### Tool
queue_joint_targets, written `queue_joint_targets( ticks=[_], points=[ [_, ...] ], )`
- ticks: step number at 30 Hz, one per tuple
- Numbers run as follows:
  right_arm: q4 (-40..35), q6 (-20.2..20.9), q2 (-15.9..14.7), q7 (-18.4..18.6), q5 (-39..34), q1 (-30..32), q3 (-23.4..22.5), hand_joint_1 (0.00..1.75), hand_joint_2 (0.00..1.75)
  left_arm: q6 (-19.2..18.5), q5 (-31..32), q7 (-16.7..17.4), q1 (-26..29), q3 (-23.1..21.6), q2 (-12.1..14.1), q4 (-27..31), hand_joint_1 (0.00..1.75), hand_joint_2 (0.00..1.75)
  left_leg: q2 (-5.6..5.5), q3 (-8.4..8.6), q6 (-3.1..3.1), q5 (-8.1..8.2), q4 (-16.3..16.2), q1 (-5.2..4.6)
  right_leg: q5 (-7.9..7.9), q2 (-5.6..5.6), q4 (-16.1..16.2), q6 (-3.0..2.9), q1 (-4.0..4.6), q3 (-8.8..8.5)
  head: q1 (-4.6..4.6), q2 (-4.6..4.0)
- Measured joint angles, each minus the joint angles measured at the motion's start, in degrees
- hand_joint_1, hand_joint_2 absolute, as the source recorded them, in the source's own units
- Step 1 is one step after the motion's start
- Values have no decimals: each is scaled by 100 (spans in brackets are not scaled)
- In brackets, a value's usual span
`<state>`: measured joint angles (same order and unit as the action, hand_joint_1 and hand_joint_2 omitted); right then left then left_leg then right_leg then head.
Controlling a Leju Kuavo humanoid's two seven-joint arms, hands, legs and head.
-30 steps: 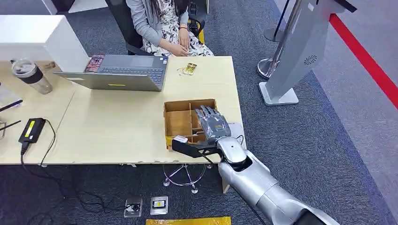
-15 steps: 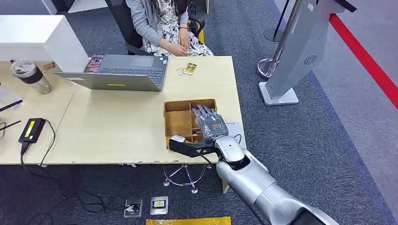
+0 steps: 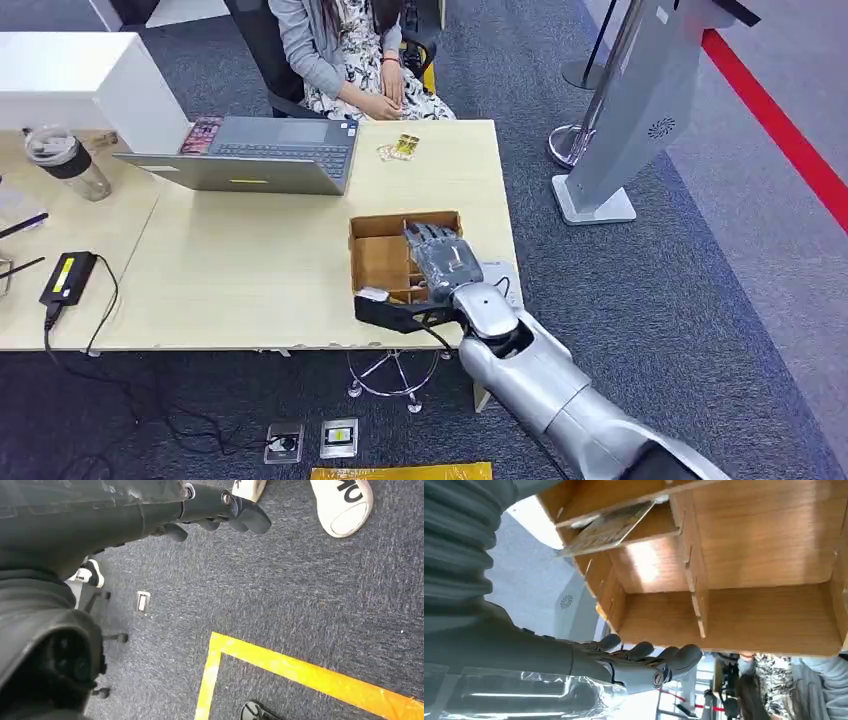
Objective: Pass the card to the sensor for recognition and then transmit it.
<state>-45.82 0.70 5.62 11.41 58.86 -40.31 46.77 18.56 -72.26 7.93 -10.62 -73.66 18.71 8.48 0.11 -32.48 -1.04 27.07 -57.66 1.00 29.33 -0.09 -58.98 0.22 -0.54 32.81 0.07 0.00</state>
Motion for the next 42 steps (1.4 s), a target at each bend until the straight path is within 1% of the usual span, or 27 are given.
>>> queue_joint_targets(
  ticks=[5, 7, 12, 20, 26, 30, 38, 42],
  points=[
    [-683, 404, -266, 151, 89, 0, -17, 0, 175, 7, -50, 0, 3, -2, 13, 0, 0, 0, 0, 2, 0, 0, -1, 0, 0, 2, 0, 0, 0, 0, 0, 0],
    [-1022, 635, -387, 216, 92, 44, -28, 0, 175, 20, -63, 0, 3, -2, 20, 0, 0, 0, 0, 1, 0, 0, -1, 0, 0, 2, 0, 0, 0, 0, 0, 0],
    [-1778, 929, -583, 278, 35, 146, -52, 0, 175, 61, -114, 2, 5, -2, 24, 0, 0, 0, 4, 1, 0, 0, 0, 0, 0, 6, 0, 0, 0, 2, -2, 0],
    [-2422, 1121, -741, 328, -129, 300, -48, 0, 175, 103, -159, 9, 4, -2, 24, 0, 0, 0, 4, 2, 0, 0, 0, 0, 0, 6, 0, 0, 0, 0, 0, 0],
    [-2817, 1309, -933, 378, -251, 431, -48, 0, 175, 103, -175, 39, 4, -2, 24, 2, 0, 0, 3, 1, 0, 0, -1, 0, 0, 5, 1, 0, 0, 1, 0, 0],
    [-3070, 1362, -1082, 446, -291, 535, -50, 0, 175, 101, -171, 52, 4, -2, 24, 0, 0, 0, 3, 1, -1, 1, 0, 0, 0, 5, 1, 0, 0, 1, 0, 0],
    [-3348, 1386, -1272, 503, -516, 698, -48, 0, 175, 70, -147, 52, 2, -2, 24, 2, 0, 0, 3, 1, -1, 1, 0, 0, 0, 5, 1, 0, 0, 1, -2, 0],
    [-3337, 1370, -1311, 481, -612, 739, -3, 0, 175, 57, -109, 52, -1, -2, 24, 2, 0, 0, 3, 1, -1, 1, 0, 0, 0, 5, 0, 0, 0, 0, 0, 0]
  ],
)
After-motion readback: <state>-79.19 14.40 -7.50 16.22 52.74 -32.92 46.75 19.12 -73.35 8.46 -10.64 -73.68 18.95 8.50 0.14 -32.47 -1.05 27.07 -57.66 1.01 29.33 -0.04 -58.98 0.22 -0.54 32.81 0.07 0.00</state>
